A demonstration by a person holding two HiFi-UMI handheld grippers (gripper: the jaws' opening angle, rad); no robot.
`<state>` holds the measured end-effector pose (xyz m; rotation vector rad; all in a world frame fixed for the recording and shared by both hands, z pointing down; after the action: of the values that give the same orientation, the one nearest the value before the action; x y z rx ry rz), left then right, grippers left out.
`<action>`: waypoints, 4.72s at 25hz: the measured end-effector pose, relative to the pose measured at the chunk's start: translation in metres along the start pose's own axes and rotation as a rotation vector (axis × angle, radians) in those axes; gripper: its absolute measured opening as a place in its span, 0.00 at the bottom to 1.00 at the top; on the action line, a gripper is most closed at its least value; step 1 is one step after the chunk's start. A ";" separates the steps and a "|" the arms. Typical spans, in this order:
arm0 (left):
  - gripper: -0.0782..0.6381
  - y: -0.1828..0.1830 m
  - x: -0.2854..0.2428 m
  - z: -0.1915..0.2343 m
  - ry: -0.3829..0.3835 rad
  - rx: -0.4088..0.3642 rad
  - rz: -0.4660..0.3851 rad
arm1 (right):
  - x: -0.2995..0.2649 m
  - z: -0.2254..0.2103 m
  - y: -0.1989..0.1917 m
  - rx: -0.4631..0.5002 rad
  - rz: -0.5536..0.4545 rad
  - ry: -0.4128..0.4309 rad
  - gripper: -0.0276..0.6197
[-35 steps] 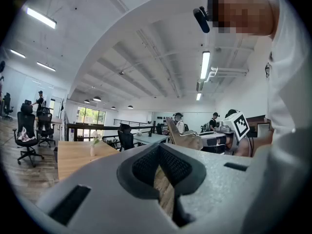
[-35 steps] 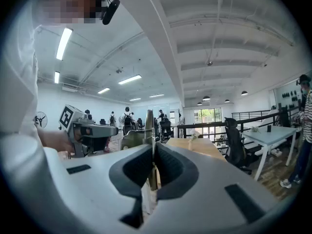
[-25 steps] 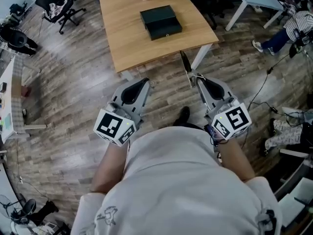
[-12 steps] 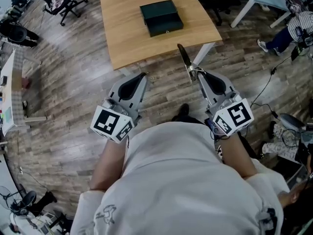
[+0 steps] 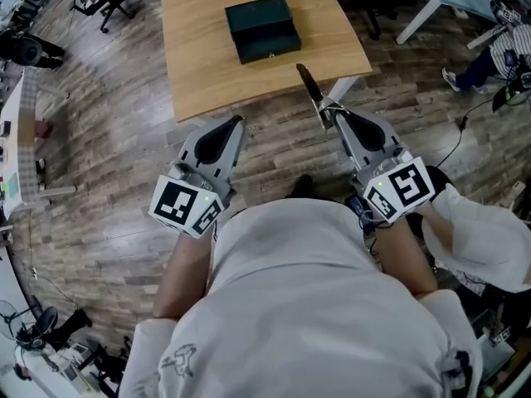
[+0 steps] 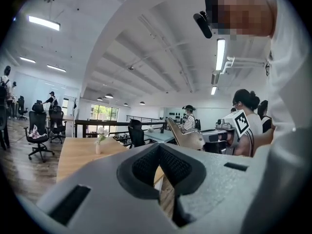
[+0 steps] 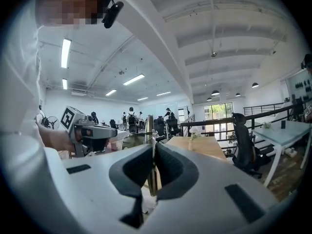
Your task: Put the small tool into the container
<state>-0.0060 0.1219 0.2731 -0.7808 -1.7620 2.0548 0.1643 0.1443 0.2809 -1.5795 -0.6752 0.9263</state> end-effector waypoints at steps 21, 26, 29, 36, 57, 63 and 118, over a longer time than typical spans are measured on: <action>0.12 0.012 -0.063 0.036 -0.029 0.013 0.021 | -0.034 -0.059 0.012 -0.021 0.008 -0.016 0.06; 0.12 0.017 -0.067 0.067 -0.054 0.008 0.009 | -0.066 -0.060 0.020 -0.008 0.016 -0.039 0.06; 0.12 0.025 -0.064 0.090 -0.069 0.000 -0.005 | -0.090 -0.054 0.028 0.003 0.017 -0.048 0.06; 0.12 0.031 -0.051 0.148 -0.087 -0.003 -0.027 | -0.142 -0.042 0.044 0.022 0.019 -0.084 0.06; 0.12 0.036 -0.061 0.213 -0.054 0.044 -0.013 | -0.222 -0.058 0.049 0.052 0.079 -0.032 0.06; 0.12 0.028 -0.077 0.229 -0.021 0.074 0.010 | -0.248 -0.070 0.040 0.053 0.129 0.038 0.06; 0.12 -0.131 -0.237 0.312 0.116 0.347 0.305 | -0.425 -0.162 -0.187 0.314 0.688 0.522 0.06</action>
<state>-0.0156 -0.2391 0.4744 -1.0825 -1.2351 2.3649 0.0887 -0.2527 0.5613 -1.6836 0.3948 0.9793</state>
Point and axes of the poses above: the fingertips, and each gripper's own axes: x backward along the fingers, z to its left, y out of its top, the point moved 1 cm from there along x, backward along the fingers, and after that the axes turned 4 degrees about z, right-handed, at the moved point
